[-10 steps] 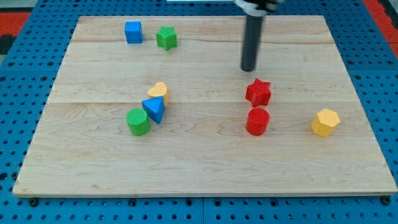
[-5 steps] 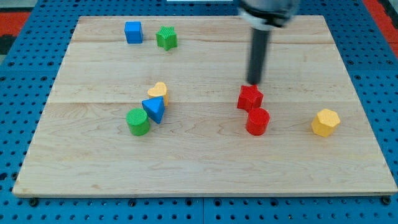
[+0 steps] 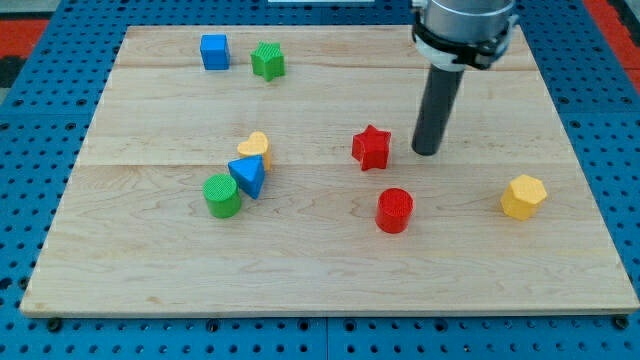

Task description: Place the red blocks into the triangle

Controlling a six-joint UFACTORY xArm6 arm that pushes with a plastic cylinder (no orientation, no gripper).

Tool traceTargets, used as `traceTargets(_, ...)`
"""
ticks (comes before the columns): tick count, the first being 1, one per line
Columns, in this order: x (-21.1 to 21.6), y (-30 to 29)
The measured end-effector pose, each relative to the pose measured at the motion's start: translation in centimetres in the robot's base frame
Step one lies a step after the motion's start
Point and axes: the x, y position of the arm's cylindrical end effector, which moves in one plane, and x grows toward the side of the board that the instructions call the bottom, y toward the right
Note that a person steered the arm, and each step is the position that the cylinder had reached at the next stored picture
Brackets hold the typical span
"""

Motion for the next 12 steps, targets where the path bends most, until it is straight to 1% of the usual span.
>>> traceTargets(1, 0.6, -11.2)
traceTargets(2, 2.5, -16.6)
traceTargets(3, 2.3, -7.3)
traceTargets(4, 8.0, 0.3)
traceTargets(5, 12.6, 1.2)
traceTargets(6, 9.7, -6.6)
traceTargets(7, 7.4, -7.7)
traceTargets(8, 5.0, -14.8)
traceTargets(9, 4.2, -10.4)
traceTargets(10, 1.4, -9.4)
traceTargets(11, -0.6, -16.2)
traceTargets(12, -0.8, -20.5)
